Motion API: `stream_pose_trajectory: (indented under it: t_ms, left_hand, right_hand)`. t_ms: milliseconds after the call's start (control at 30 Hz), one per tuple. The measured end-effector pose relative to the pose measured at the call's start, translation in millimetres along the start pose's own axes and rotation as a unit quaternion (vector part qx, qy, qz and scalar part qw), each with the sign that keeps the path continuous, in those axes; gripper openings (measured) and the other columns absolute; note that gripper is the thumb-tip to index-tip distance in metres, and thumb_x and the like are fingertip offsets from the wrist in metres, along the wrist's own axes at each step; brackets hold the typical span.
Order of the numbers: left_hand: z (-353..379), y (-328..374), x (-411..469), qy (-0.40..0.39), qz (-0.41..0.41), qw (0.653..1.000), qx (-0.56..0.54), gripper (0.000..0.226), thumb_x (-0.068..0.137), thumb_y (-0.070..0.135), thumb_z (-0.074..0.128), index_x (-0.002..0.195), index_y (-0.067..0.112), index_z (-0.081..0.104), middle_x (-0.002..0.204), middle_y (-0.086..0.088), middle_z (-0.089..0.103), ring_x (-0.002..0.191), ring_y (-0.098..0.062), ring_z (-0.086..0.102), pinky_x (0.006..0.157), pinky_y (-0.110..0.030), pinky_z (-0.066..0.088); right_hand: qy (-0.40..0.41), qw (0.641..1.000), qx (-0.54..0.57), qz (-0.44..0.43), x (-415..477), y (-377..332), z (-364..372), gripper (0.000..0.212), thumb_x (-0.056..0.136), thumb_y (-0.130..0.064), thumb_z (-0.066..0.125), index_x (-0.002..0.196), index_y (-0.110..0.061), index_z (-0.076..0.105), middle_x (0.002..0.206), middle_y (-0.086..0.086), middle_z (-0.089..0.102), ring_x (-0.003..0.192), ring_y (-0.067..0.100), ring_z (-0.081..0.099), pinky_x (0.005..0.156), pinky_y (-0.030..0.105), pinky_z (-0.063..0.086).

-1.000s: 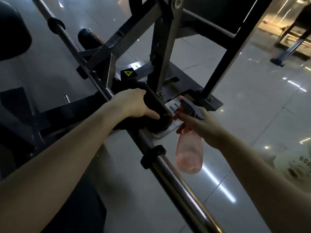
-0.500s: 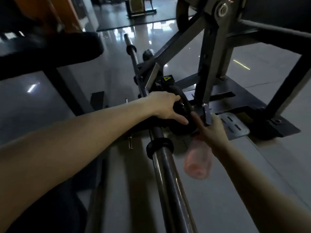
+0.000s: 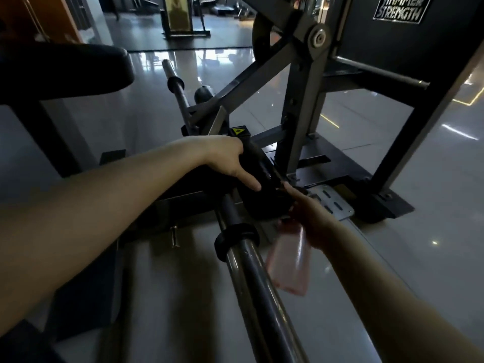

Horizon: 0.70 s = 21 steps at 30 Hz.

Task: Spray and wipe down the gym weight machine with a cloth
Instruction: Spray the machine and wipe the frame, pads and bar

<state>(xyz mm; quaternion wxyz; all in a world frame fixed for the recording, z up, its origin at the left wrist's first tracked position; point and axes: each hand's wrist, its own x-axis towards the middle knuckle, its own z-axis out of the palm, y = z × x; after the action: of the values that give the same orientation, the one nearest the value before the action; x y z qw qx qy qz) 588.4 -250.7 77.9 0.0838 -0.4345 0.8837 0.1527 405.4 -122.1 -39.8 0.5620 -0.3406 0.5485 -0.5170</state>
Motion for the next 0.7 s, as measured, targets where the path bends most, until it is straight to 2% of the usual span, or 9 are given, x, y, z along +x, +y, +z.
stream_pose_trajectory:
  t_ms: [133, 200, 300, 367, 433, 500, 533, 633, 700]
  left_hand:
    - [6, -27, 13, -0.013, -0.030, 0.999, -0.007, 0.053, 0.063, 0.068, 0.085, 0.079, 0.018, 0.078, 0.082, 0.005, 0.075, 0.077, -0.012, 0.070, 0.059, -0.023, 0.047]
    - [8, -29, 18, -0.012, -0.026, 0.999, -0.024, 0.051, 0.063, 0.065, 0.087, 0.079, 0.018, 0.080, 0.081, 0.004, 0.076, 0.079, -0.012, 0.071, 0.064, -0.025, 0.051]
    - [8, -23, 22, -0.010, -0.019, 0.999, -0.037, 0.054, 0.061, 0.068, 0.086, 0.081, 0.018, 0.080, 0.081, 0.004, 0.077, 0.080, -0.013, 0.072, 0.077, -0.030, 0.058]
    - [7, -20, 25, -0.003, -0.016, 0.998, -0.053, 0.052, 0.061, 0.066, 0.087, 0.082, 0.019, 0.079, 0.080, 0.005, 0.077, 0.078, -0.012, 0.072, 0.077, -0.029, 0.059]
    - [8, -19, 27, 0.003, -0.010, 0.998, -0.063, 0.046, 0.062, 0.062, 0.088, 0.081, 0.022, 0.075, 0.079, 0.006, 0.076, 0.075, -0.011, 0.072, 0.072, -0.028, 0.057]
    - [8, -20, 27, 0.005, -0.005, 0.997, -0.073, 0.042, 0.062, 0.060, 0.090, 0.078, 0.025, 0.073, 0.076, 0.007, 0.075, 0.074, -0.011, 0.072, 0.069, -0.027, 0.055]
    - [8, -21, 28, 0.006, -0.003, 0.997, -0.077, 0.041, 0.062, 0.059, 0.090, 0.078, 0.025, 0.073, 0.076, 0.007, 0.075, 0.073, -0.010, 0.072, 0.068, -0.027, 0.054]
    - [9, -22, 28, 0.010, -0.002, 0.997, -0.083, 0.043, 0.061, 0.060, 0.090, 0.079, 0.023, 0.075, 0.075, 0.007, 0.076, 0.071, -0.011, 0.073, 0.067, -0.028, 0.056]
    - [8, -21, 26, 0.039, 0.009, 0.996, -0.080, 0.048, 0.059, 0.064, 0.089, 0.081, 0.023, 0.078, 0.077, 0.007, 0.076, 0.074, -0.011, 0.073, 0.073, -0.031, 0.060]
  right_hand:
    - [-0.023, 0.998, 0.046, 0.034, -2, 14, -1, 0.042, 0.098, -0.054, 0.048, 0.104, -0.024, 0.077, 0.093, 0.008, 0.075, 0.071, 0.019, 0.068, 0.065, 0.032, 0.048]
    - [-0.004, 1.000, 0.008, 0.000, -1, 8, -3, 0.042, 0.096, -0.051, 0.056, 0.111, -0.016, 0.074, 0.097, 0.016, 0.072, 0.073, 0.025, 0.067, 0.064, 0.035, 0.053]
    - [0.091, 0.990, -0.072, -0.078, 3, -5, -5, 0.045, 0.081, -0.052, 0.077, 0.100, -0.011, 0.075, 0.090, 0.022, 0.069, 0.074, 0.022, 0.068, 0.069, 0.049, 0.060]
    - [0.118, 0.957, -0.218, -0.147, 4, -14, 4, 0.043, 0.077, -0.060, 0.077, 0.087, -0.019, 0.073, 0.077, 0.001, 0.073, 0.070, 0.011, 0.071, 0.067, 0.049, 0.063]
    - [0.146, 0.897, -0.389, -0.150, 7, -15, 14, 0.068, 0.063, -0.087, 0.066, 0.091, -0.025, 0.066, 0.084, -0.003, 0.074, 0.076, 0.014, 0.073, 0.068, 0.047, 0.062]
    - [0.198, 0.843, -0.483, -0.131, 12, -9, 19, 0.091, 0.052, -0.099, 0.054, 0.101, -0.023, 0.059, 0.095, -0.003, 0.070, 0.084, 0.018, 0.070, 0.071, 0.044, 0.060]
    - [0.207, 0.846, -0.472, -0.134, 14, -7, 19, 0.090, 0.052, -0.097, 0.056, 0.102, -0.023, 0.058, 0.095, -0.003, 0.070, 0.085, 0.018, 0.069, 0.072, 0.044, 0.060]
    - [0.143, 0.922, -0.314, -0.174, 15, -5, 10, 0.061, 0.065, -0.073, 0.078, 0.097, -0.023, 0.068, 0.089, -0.002, 0.076, 0.083, 0.017, 0.075, 0.072, 0.041, 0.061]
    - [0.088, 0.970, -0.174, -0.148, 13, -3, 6, 0.049, 0.074, -0.053, 0.082, 0.102, -0.014, 0.072, 0.094, 0.007, 0.077, 0.089, 0.028, 0.075, 0.068, 0.037, 0.060]
